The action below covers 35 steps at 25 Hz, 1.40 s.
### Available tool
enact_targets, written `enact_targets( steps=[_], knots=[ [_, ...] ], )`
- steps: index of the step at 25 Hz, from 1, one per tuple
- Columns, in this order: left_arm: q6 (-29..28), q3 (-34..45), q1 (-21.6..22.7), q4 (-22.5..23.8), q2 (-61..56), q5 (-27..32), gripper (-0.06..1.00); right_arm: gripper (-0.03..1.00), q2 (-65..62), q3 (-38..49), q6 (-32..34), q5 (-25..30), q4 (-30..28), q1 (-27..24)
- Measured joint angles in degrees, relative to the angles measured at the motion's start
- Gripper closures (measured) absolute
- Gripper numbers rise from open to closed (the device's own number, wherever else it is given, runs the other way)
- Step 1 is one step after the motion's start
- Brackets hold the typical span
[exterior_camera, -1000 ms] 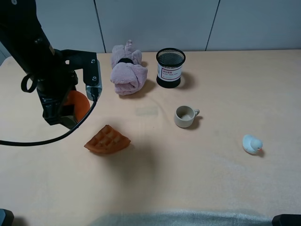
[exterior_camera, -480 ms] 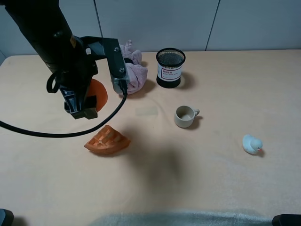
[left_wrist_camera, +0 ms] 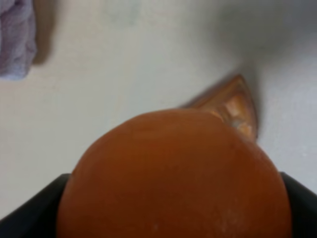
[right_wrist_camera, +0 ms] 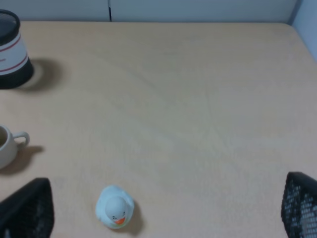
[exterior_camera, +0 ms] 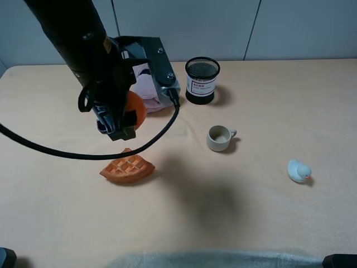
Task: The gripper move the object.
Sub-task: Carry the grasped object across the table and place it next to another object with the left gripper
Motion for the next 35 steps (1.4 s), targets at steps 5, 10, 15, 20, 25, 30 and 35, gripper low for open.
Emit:
enact_targets(
  steps=[5, 10, 15, 20, 25, 30, 35],
  knots=[
    [-1.3, -5.5, -3.1, 0.1, 5.5, 4.1, 0.21, 0.28, 0.0, 0.0, 0.0, 0.0, 0.0, 0.0],
    [-1.6, -11.1, -6.0, 0.1, 10.2, 6.4, 0.21, 0.28, 0.0, 0.0, 0.0, 0.0, 0.0, 0.0],
    [-1.7, -15.0, -8.3, 0.1, 13.7, 6.9, 0.21, 0.28, 0.0, 0.0, 0.0, 0.0, 0.0, 0.0],
    [-1.9, -18.5, -9.8, -0.3, 16.6, 8.0, 0.21, 0.28, 0.0, 0.0, 0.0, 0.0, 0.0, 0.0],
    [-1.9, -22.1, -11.1, -1.1, 19.9, 8.3, 0.21, 0.28, 0.0, 0.0, 0.0, 0.0, 0.0, 0.0],
    [-1.9, -26.1, -12.7, -1.5, 23.7, 9.4, 0.21, 0.28, 0.0, 0.0, 0.0, 0.0, 0.0, 0.0],
    [-1.9, -29.8, -14.3, -2.4, 26.9, 9.7, 0.21, 0.28, 0.0, 0.0, 0.0, 0.0, 0.0, 0.0]
  ],
)
